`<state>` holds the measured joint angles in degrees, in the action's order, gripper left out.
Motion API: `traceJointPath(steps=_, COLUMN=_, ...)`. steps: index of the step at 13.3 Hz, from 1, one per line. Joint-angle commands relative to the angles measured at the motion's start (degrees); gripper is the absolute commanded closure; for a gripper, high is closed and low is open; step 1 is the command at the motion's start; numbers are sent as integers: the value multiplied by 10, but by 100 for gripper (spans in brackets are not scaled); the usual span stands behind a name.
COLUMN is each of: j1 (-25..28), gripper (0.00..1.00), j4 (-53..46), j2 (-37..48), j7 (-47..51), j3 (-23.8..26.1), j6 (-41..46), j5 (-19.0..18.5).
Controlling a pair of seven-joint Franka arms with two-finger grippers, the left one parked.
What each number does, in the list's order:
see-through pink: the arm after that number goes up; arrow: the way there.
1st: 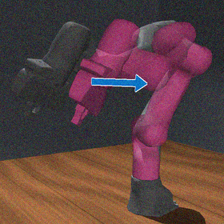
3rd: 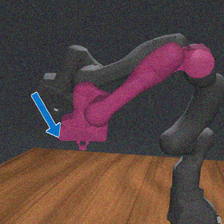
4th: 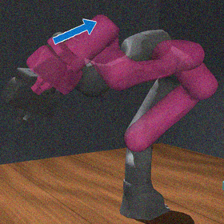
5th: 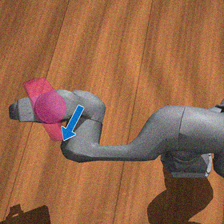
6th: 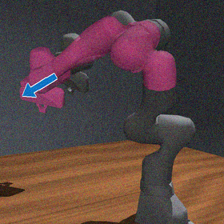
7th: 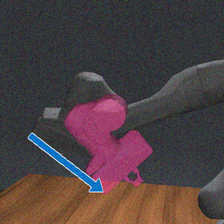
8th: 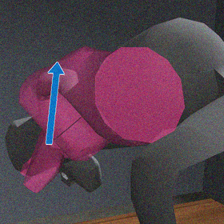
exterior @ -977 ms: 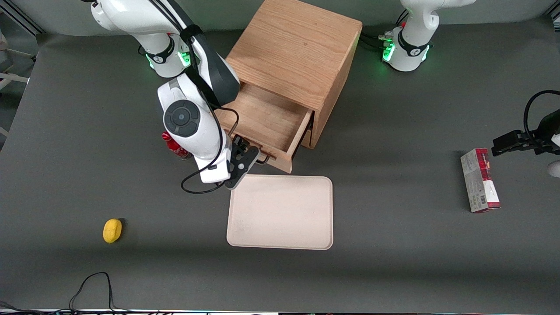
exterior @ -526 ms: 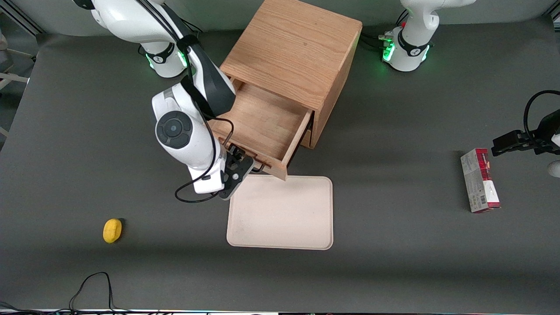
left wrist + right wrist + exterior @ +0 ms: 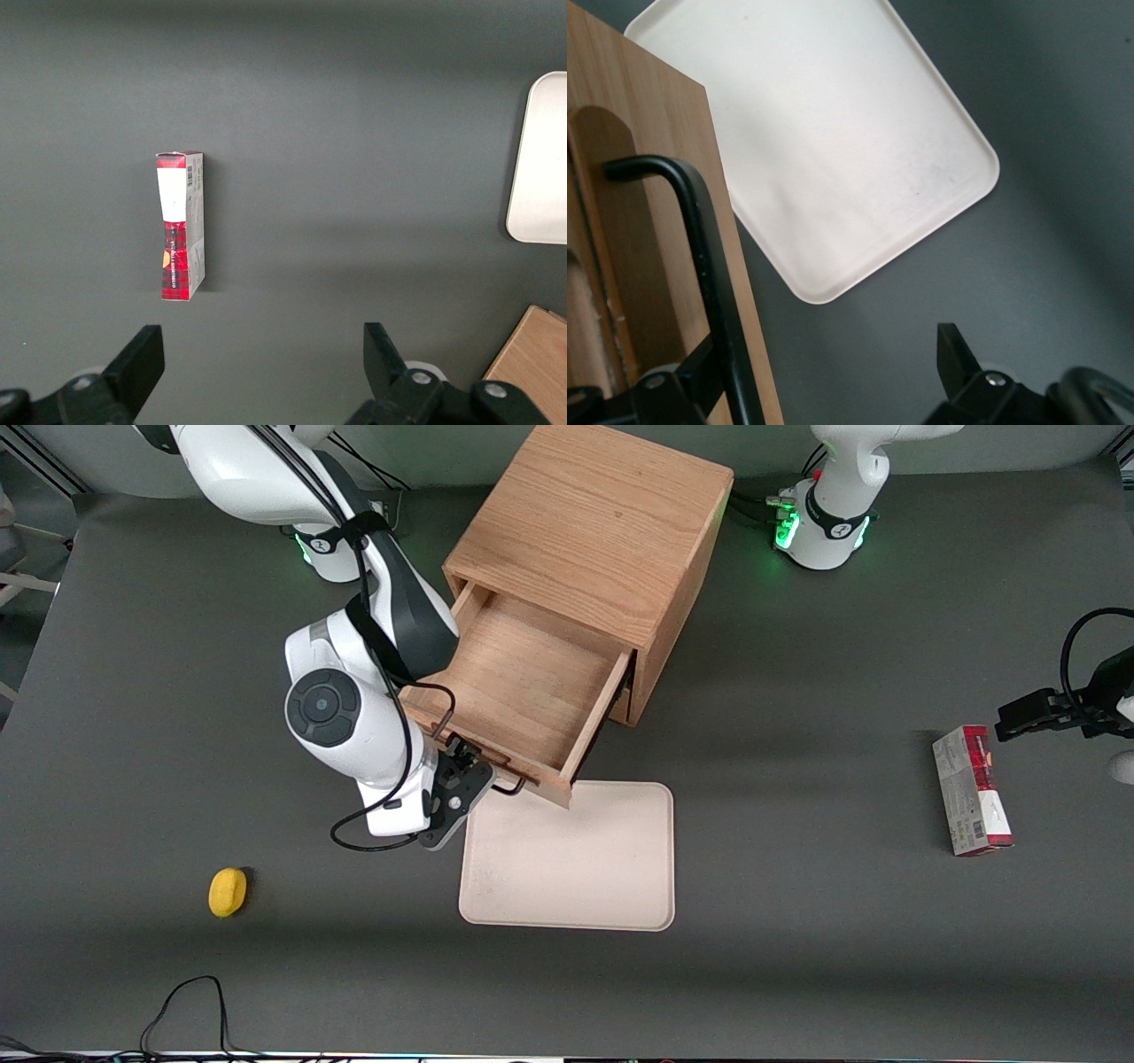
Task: Open upper drawer
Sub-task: 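Pull the upper drawer outward by its handle with the right gripper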
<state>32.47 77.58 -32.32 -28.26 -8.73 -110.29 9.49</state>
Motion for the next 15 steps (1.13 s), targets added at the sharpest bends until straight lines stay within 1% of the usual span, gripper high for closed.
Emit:
traceJointPath(steps=1, j1=-17, gripper=0, j4=-41, j2=-26, j7=-17, j3=1, j6=10, j5=17)
traceJointPath(steps=7, j1=-29, gripper=0, j4=-64, j2=-42, j7=-17, j3=1, j6=10, j5=17)
traceJointPath(steps=10, j1=-48, gripper=0, j4=-81, j2=-55, j7=-17, j3=5, j6=10, j5=17)
traceJointPath(steps=15, j1=-47, gripper=0, j4=-94, j2=-49, j7=-12, j3=6, j6=26, j5=17)
